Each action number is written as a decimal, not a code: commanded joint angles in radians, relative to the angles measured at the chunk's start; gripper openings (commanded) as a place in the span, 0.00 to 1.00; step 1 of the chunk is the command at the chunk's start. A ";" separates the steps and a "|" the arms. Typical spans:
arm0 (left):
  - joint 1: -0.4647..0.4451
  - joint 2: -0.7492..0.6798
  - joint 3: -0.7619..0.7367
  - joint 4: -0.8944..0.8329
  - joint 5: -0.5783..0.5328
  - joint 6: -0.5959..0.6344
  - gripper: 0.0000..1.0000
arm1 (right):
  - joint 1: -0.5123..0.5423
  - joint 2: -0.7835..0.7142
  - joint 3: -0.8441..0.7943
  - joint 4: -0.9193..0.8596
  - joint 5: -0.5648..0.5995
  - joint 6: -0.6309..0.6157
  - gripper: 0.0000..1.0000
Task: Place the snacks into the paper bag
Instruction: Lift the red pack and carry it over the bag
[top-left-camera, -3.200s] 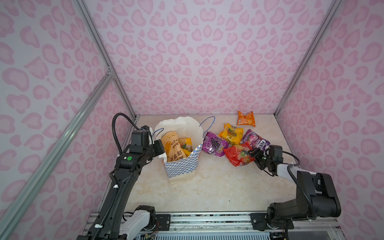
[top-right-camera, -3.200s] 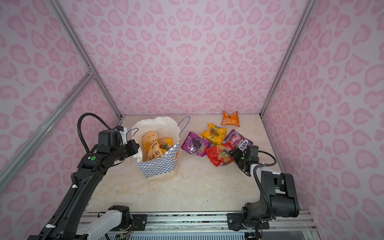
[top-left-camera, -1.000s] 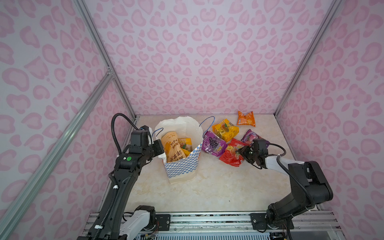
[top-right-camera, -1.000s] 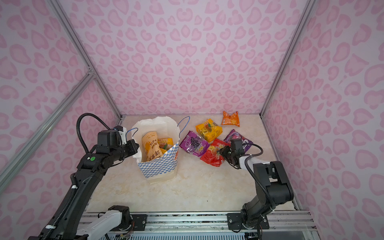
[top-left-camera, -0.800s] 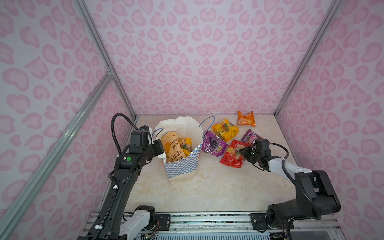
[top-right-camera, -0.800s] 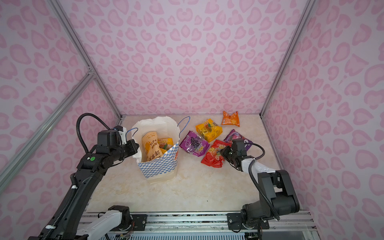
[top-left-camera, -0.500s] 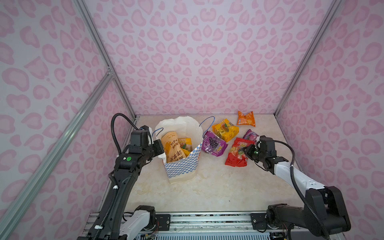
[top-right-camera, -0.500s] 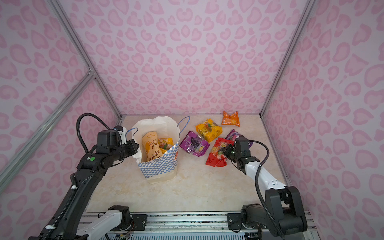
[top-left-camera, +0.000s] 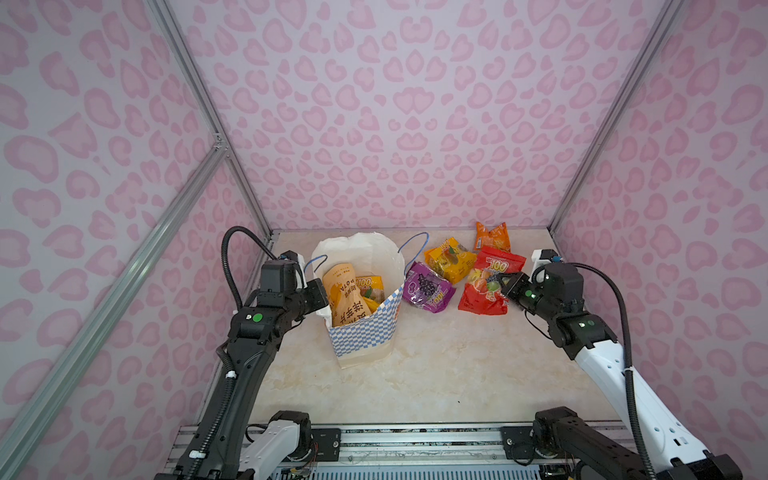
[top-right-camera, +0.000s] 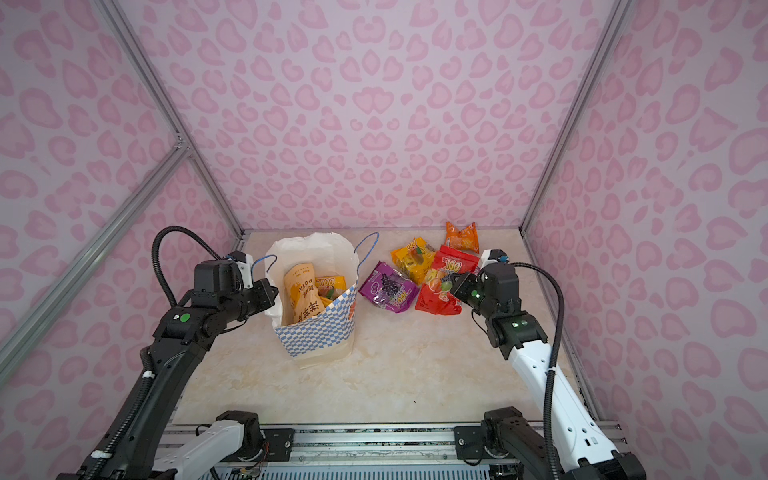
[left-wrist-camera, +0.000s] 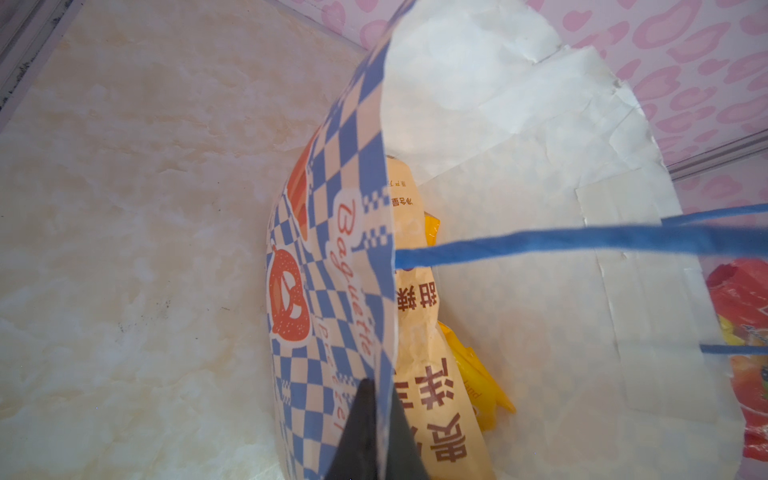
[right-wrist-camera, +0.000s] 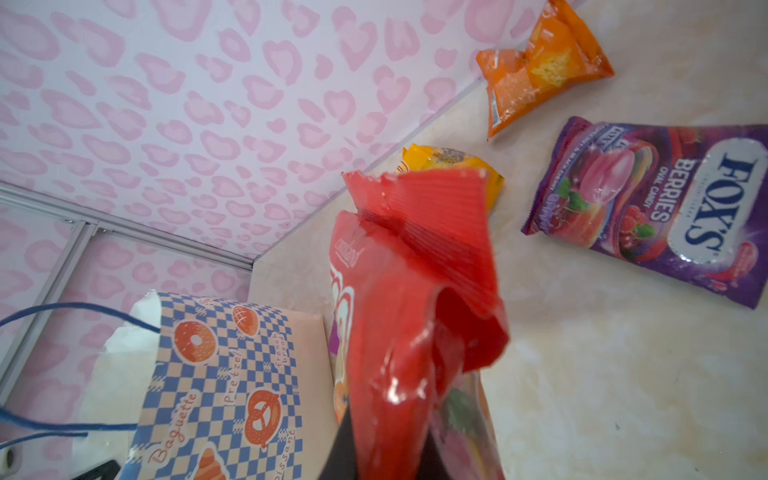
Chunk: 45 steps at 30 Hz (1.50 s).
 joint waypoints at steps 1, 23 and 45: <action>0.002 -0.002 -0.001 0.043 0.013 0.009 0.08 | 0.042 -0.012 0.070 0.000 0.044 -0.030 0.00; 0.002 -0.007 -0.003 0.044 0.001 0.014 0.08 | 0.577 0.439 0.836 0.036 0.206 -0.254 0.00; 0.002 -0.012 -0.002 0.041 0.003 0.014 0.09 | 0.698 0.941 1.203 -0.392 0.320 -0.313 0.00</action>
